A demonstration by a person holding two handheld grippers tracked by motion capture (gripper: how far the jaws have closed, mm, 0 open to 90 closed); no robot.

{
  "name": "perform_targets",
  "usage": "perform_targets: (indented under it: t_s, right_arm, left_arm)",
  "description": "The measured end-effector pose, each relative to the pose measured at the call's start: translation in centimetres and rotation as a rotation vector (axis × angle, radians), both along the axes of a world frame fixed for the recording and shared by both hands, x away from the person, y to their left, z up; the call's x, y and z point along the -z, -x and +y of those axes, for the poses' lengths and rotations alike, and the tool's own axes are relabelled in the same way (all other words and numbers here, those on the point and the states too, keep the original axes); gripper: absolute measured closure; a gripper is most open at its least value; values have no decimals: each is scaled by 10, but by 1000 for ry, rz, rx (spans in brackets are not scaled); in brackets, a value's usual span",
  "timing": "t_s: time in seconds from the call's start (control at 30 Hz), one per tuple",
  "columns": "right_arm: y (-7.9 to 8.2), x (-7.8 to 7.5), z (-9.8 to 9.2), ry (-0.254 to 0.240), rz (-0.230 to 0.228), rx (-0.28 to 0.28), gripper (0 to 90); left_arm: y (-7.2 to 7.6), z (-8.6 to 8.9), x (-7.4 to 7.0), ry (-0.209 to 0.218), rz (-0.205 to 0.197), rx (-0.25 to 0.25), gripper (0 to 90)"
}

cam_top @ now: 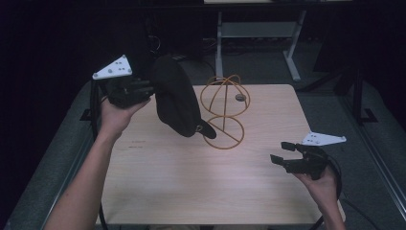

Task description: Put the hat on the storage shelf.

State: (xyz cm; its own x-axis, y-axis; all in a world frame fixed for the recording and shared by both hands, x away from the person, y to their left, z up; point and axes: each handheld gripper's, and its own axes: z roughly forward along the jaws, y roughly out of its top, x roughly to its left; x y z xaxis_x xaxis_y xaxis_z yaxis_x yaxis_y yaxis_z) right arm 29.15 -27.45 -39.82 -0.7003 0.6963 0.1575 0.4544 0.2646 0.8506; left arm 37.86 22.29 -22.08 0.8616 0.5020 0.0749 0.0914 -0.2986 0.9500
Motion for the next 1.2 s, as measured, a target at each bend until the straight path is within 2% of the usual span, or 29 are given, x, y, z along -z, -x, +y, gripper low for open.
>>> perform_targets:
  t_s: [0.13,0.27,0.43,0.6,0.8,0.97,1.2]
  right_arm:
    - [0,-1,-3,-6,-7,10,278]
    - [0,-1,-5,-7,-11,19,278]
    - [0,-1,-10,-20,-16,31,279]
    - [1,-2,-12,-36,-22,40,280]
    - [0,-1,-15,-43,-16,44,280]
    - [1,1,-15,-52,-10,43,280]
    - [0,3,-14,-53,-7,37,283]
  left_arm:
    - [-10,-12,-9,2,5,11,858]
    - [-20,-25,-18,8,12,-1,858]
    - [-32,-46,-30,-23,16,0,858]
    - [-47,-68,-37,-38,51,-11,858]
    - [-65,-100,-37,-62,96,-38,854]
    - [-75,-125,-31,-72,120,-47,854]
    - [-89,-166,-19,-130,150,-52,851]
